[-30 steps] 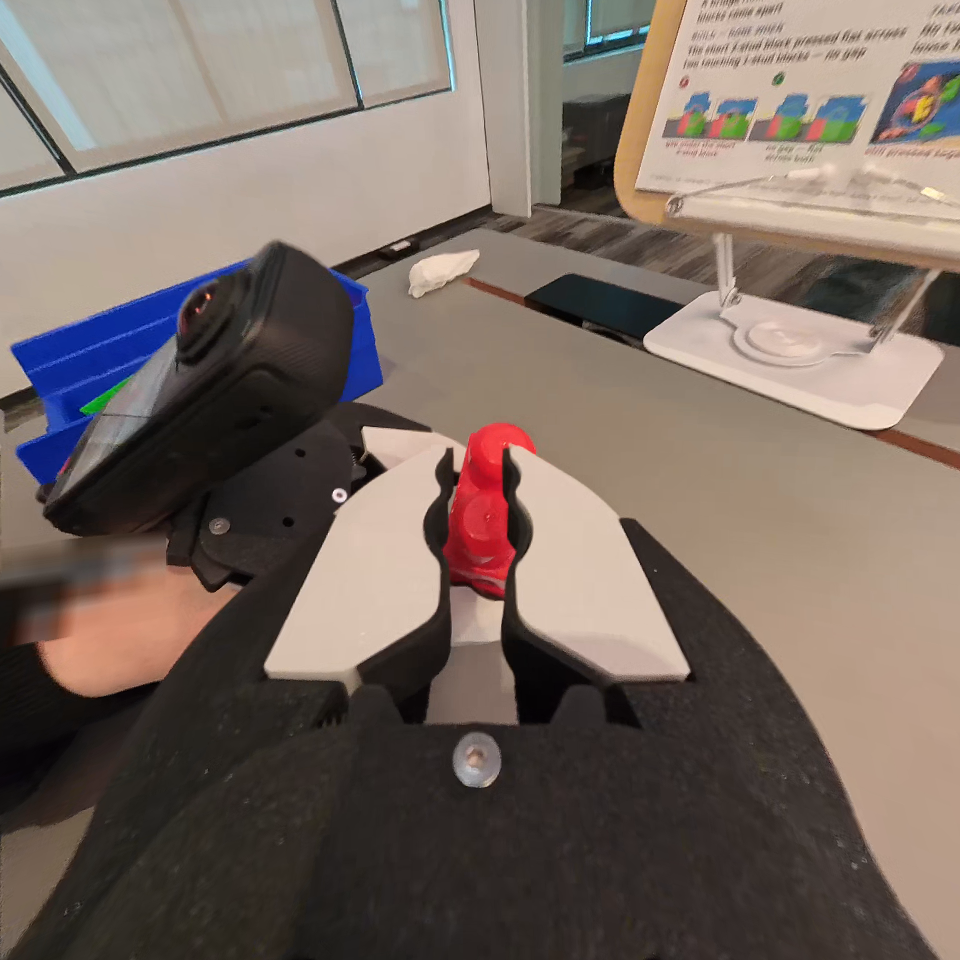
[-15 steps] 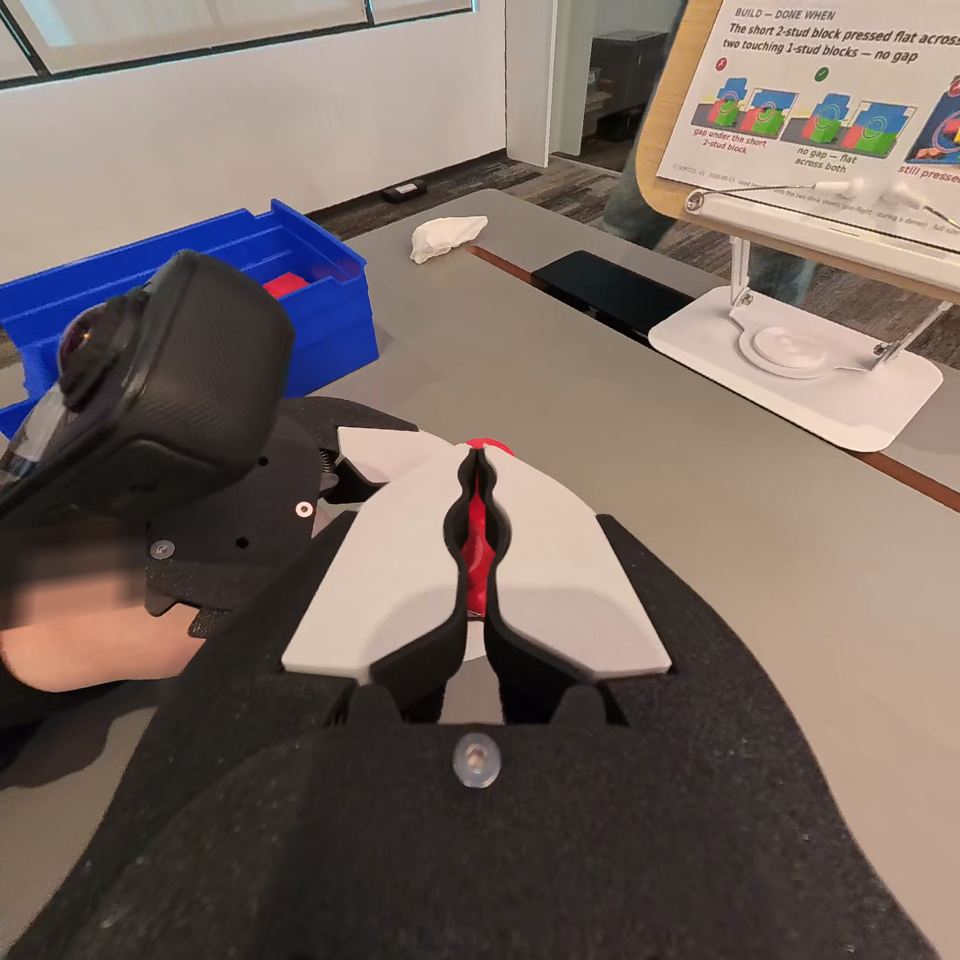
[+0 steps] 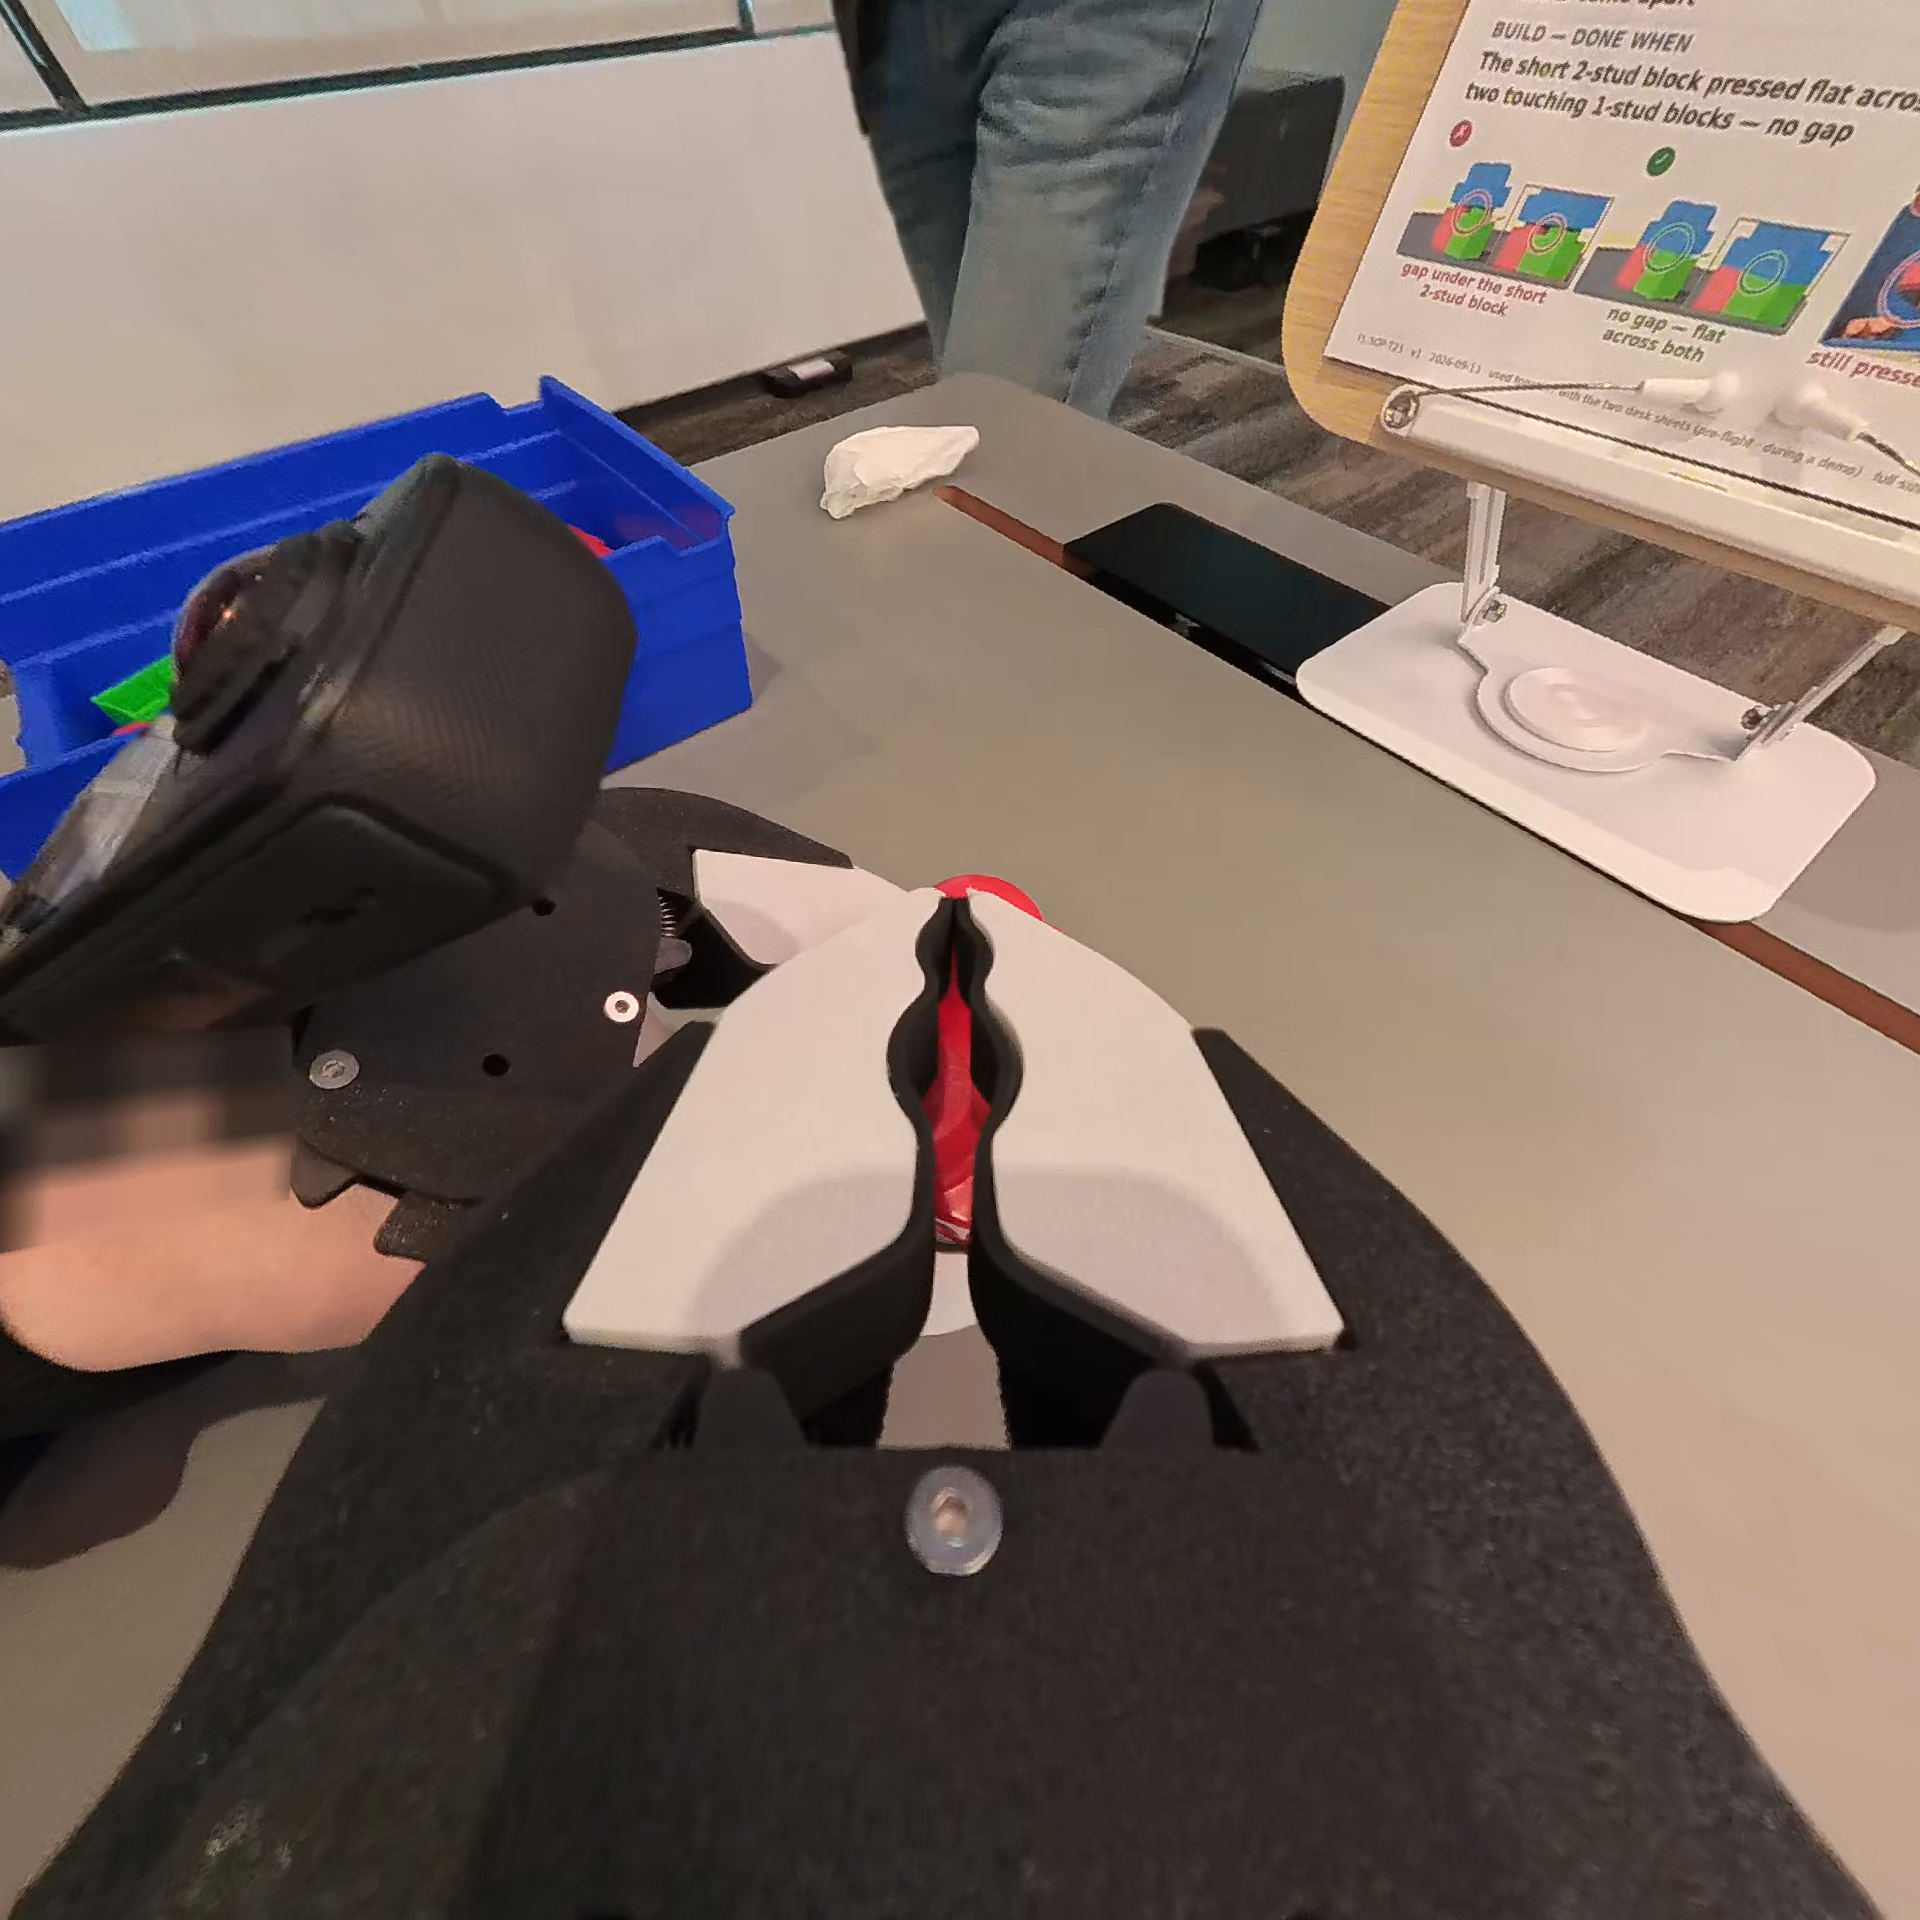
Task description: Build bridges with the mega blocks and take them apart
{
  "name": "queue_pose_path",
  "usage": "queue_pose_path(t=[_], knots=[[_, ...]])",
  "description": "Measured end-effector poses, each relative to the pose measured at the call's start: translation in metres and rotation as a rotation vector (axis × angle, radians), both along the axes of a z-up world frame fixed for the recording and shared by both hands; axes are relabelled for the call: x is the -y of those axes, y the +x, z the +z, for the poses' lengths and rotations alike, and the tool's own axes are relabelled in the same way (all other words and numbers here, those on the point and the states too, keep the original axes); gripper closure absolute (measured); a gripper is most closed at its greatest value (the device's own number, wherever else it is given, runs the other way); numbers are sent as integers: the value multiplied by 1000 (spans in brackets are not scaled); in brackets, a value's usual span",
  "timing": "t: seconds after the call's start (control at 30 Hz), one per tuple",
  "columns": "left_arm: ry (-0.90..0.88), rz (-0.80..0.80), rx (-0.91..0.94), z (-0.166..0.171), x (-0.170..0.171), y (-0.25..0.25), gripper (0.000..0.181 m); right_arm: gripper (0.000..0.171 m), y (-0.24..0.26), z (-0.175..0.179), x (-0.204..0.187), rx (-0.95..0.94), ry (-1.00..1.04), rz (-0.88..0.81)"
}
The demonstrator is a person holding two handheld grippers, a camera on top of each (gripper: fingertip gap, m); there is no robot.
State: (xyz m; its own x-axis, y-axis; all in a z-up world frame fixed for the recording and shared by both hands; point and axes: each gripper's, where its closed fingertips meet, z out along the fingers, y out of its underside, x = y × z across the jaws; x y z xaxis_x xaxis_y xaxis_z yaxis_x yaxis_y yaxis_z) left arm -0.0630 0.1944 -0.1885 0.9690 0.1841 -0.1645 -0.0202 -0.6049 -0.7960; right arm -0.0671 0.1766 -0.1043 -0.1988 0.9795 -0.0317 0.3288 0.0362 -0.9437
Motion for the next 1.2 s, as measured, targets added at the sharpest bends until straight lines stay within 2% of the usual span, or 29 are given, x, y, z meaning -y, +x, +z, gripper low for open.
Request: queue_pose_path(t=[0.2, 0.47, 0.8, 0.9, 0.97, 1.03, 1.1, 1.2], knots=[[14, 20, -1, 5, 4, -8, 102, 171, 16, 9, 1, -60, -56, 29], [15, 36, -10, 6, 6, -10, 102, 171, 21, -1, 3, -34, 45, 53], [17, -5, 16, 4, 5, -6, 102, 171, 22, -2, 3, -16, 29, 72], [64, -108, 68, 9, 5, 6, 102, 171, 27, 3, 1, -31, -80, 112], [91, -167, 77, 14, 8, 10, 102, 154, 31, 7, -4, -40, -194, 132], [128, -261, 109, 21, 12, 18, 102, 145, 34, 7, -8, -9, -330, 169], [173, -367, 158, 28, 17, 29, 101, 126, 35, 8, -10, 22, -528, 204], [234, -446, 226, 41, 24, 33, 101, 112, 37, 9, -9, 82, -771, 265]])
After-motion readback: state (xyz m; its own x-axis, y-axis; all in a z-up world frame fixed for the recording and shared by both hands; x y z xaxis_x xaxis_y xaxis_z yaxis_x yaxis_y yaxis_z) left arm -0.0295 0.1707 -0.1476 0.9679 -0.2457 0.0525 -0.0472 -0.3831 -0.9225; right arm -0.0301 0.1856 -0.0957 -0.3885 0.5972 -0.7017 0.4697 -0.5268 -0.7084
